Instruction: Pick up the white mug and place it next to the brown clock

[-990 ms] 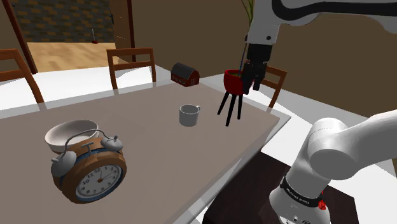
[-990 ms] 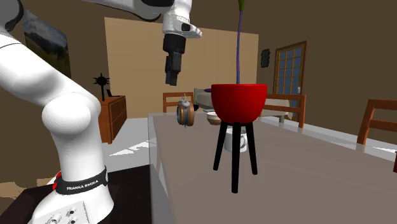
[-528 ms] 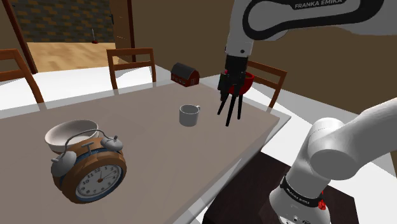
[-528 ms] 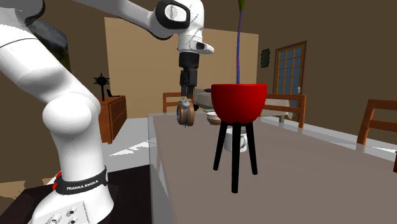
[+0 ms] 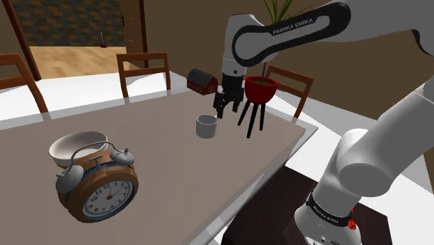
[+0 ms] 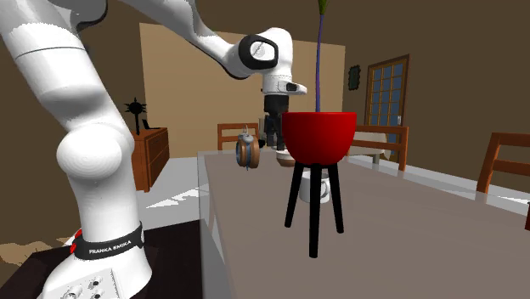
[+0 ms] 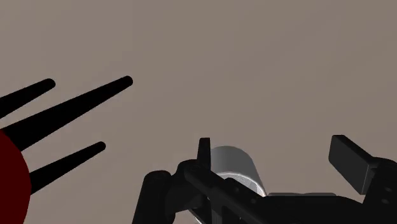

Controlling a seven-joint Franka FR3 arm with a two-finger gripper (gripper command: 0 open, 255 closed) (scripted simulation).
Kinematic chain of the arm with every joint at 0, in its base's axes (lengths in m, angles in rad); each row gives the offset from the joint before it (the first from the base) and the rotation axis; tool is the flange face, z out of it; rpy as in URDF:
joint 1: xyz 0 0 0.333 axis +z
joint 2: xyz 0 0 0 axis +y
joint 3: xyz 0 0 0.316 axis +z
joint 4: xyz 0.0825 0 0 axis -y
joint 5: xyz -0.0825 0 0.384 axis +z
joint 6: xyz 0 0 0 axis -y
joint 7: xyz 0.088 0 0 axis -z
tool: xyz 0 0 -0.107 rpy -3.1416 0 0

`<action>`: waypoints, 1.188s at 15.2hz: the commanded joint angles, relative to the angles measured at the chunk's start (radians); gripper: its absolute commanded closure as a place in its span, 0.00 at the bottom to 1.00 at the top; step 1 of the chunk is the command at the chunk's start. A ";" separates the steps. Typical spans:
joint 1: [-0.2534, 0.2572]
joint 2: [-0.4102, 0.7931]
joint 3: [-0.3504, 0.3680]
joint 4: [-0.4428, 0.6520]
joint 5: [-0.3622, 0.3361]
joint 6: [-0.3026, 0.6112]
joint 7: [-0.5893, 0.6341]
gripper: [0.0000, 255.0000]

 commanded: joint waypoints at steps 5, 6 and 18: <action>-0.002 0.216 0.022 0.105 -0.039 0.144 0.052 0.00; -0.002 0.253 0.024 0.128 -0.048 0.163 0.062 0.00; 0.001 0.490 0.025 0.227 -0.104 0.323 0.116 0.00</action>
